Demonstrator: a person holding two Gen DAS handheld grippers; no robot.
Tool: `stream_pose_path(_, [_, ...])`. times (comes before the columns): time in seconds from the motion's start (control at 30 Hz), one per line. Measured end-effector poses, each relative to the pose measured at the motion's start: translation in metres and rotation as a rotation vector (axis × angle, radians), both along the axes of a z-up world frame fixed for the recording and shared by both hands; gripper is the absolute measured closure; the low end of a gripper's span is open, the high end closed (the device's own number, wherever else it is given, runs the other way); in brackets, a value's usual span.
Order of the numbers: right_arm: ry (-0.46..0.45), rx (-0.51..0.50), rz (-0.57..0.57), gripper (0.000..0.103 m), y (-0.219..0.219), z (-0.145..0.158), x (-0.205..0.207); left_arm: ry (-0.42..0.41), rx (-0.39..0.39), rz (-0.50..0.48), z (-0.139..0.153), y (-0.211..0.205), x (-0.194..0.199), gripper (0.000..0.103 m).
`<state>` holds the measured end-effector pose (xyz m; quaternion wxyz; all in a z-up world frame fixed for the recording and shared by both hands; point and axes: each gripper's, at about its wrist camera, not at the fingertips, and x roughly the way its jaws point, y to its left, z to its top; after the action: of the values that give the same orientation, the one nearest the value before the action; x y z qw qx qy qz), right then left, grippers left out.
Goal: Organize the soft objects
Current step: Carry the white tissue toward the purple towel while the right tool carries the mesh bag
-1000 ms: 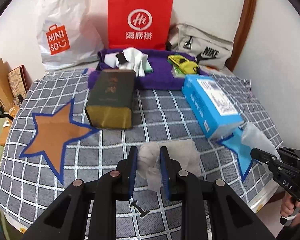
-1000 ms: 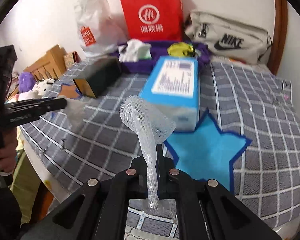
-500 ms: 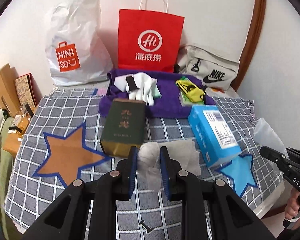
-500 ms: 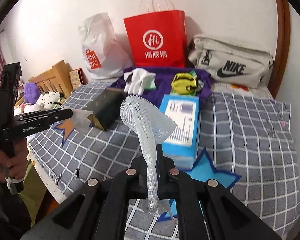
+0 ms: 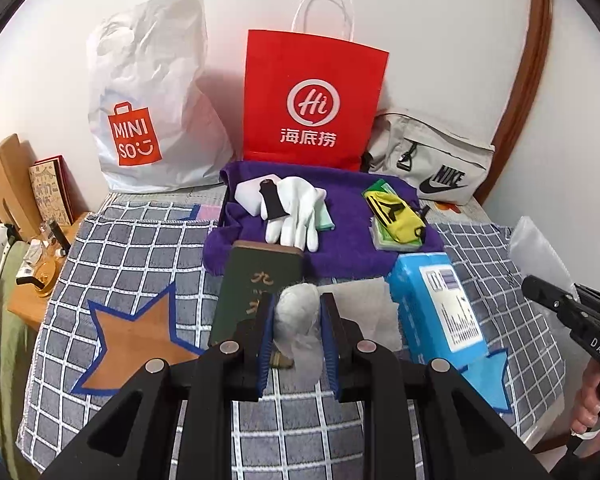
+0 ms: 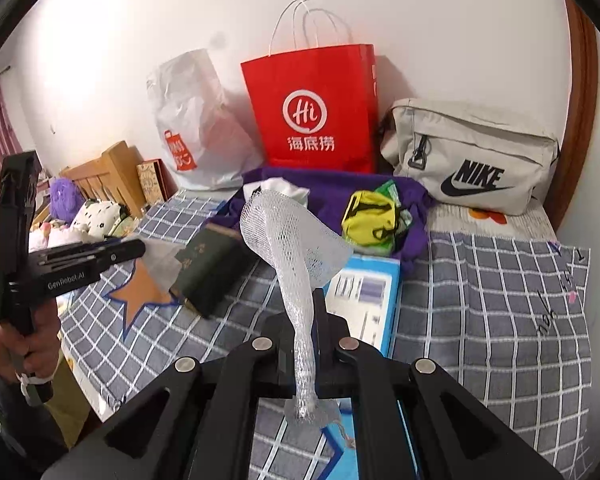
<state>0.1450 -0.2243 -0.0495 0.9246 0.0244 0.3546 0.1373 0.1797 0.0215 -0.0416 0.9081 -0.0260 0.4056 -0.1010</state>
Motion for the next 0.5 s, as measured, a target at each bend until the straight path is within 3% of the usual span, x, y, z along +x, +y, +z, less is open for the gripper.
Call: stream_pose_path(0.5, [-0.002, -0.008, -0.022, 0.098, -0.004, 0.006, 0.084, 0.021, 0.028, 0.031, -0.003, 0.004, 0.068, 0.081])
